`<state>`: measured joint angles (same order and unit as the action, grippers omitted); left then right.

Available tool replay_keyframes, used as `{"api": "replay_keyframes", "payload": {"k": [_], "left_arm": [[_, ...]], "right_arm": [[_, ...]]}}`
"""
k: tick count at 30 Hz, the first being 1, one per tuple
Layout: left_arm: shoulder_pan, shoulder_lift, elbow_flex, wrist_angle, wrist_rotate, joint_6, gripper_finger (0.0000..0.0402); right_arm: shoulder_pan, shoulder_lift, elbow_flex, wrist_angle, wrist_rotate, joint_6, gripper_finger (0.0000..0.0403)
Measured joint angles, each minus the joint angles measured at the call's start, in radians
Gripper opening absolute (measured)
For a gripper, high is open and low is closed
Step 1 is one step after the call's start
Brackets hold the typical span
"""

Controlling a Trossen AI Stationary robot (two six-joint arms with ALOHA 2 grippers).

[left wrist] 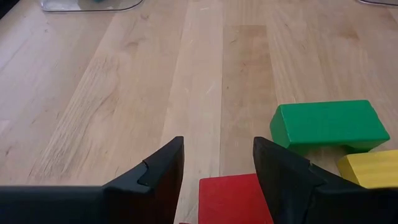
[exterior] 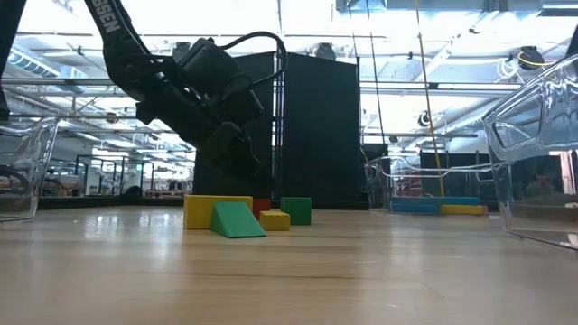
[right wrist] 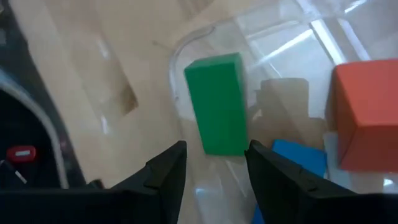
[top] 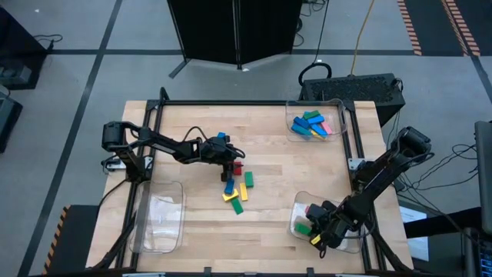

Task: Sort blocks by size
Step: Put the green triangle block into the bottom right transparent bin

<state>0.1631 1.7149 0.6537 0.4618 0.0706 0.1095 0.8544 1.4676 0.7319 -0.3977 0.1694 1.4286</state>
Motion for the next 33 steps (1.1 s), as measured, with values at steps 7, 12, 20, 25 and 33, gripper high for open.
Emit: {"api": "replay_keyframes", "payload": {"k": [7,12,20,25,33], "left_arm": [[0.0,-0.025,0.0,-0.037,-0.001,0.0,0.0194],[0.0,-0.099,0.0,-0.126,-0.046,0.0,0.0194],[-0.01,-0.194,0.0,-0.252,-0.05,0.029,0.0194],[-0.057,-0.227,0.0,-0.408,-0.044,0.142,0.0194],[-0.148,-0.232,-0.001,-0.529,0.073,0.187,0.0194]], "right_arm": [[0.019,-0.041,0.065,-0.035,0.045,-0.008,0.0145],[0.018,-0.097,0.157,-0.105,0.22,-0.174,0.0144],[-0.035,-0.151,0.195,-0.144,0.528,-0.347,0.0144],[-0.14,-0.121,0.195,-0.142,0.598,-0.386,0.0144],[-0.334,-0.019,0.194,0.06,0.59,-0.587,0.0144]]}}
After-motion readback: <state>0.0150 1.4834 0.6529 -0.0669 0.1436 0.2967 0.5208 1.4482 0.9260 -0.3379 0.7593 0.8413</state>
